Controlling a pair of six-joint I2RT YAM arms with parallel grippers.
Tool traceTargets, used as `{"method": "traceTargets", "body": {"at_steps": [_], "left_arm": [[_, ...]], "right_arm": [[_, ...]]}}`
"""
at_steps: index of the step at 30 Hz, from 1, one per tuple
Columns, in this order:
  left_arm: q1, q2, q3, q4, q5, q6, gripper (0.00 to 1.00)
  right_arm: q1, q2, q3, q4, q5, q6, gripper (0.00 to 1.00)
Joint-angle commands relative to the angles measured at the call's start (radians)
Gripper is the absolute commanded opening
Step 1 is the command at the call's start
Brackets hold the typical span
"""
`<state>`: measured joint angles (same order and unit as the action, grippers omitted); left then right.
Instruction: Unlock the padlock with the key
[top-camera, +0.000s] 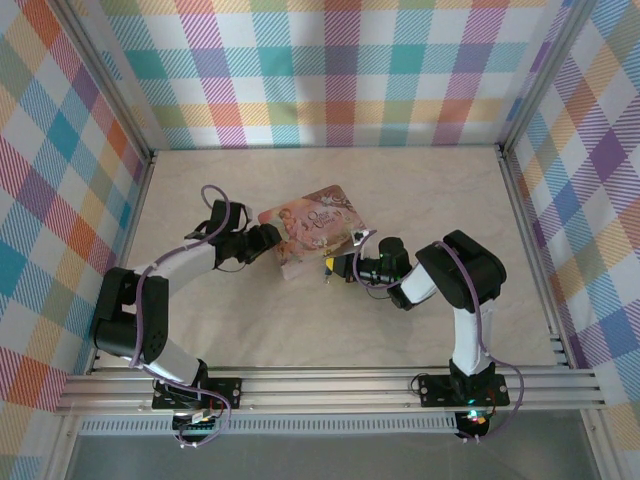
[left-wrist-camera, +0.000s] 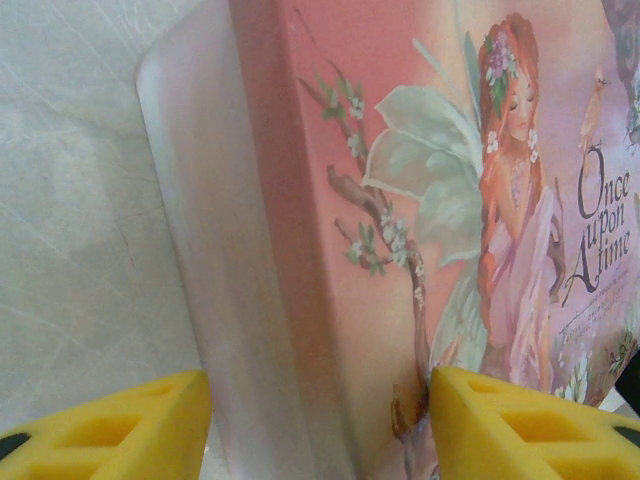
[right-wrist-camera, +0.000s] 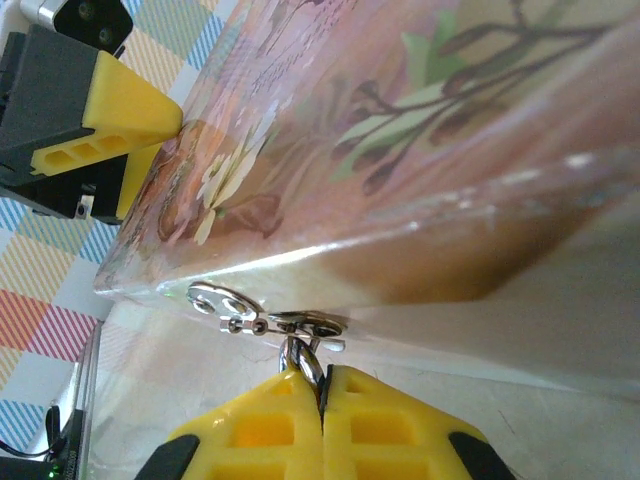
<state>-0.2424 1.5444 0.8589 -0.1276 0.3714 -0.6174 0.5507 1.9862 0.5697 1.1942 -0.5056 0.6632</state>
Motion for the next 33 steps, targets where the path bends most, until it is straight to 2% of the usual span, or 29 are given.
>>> {"method": "traceTargets", "body": {"at_steps": [1, 16, 33], "left_arm": [[-0.027, -0.011, -0.052, -0.12, -0.028, -0.002, 0.58], [-0.044, -0.011, -0.098, -0.102, -0.031, -0.016, 0.58], [-0.053, -0.002, -0.107, -0.098, -0.036, -0.019, 0.6]], "right_arm": [[0.003, -0.024, -0.023, 0.02, 0.028, 0.057, 0.0], [-0.041, -0.069, -0.053, 0.028, 0.105, 0.123, 0.0], [-0.043, -0.104, 0.025, -0.026, 0.204, 0.226, 0.0]]}}
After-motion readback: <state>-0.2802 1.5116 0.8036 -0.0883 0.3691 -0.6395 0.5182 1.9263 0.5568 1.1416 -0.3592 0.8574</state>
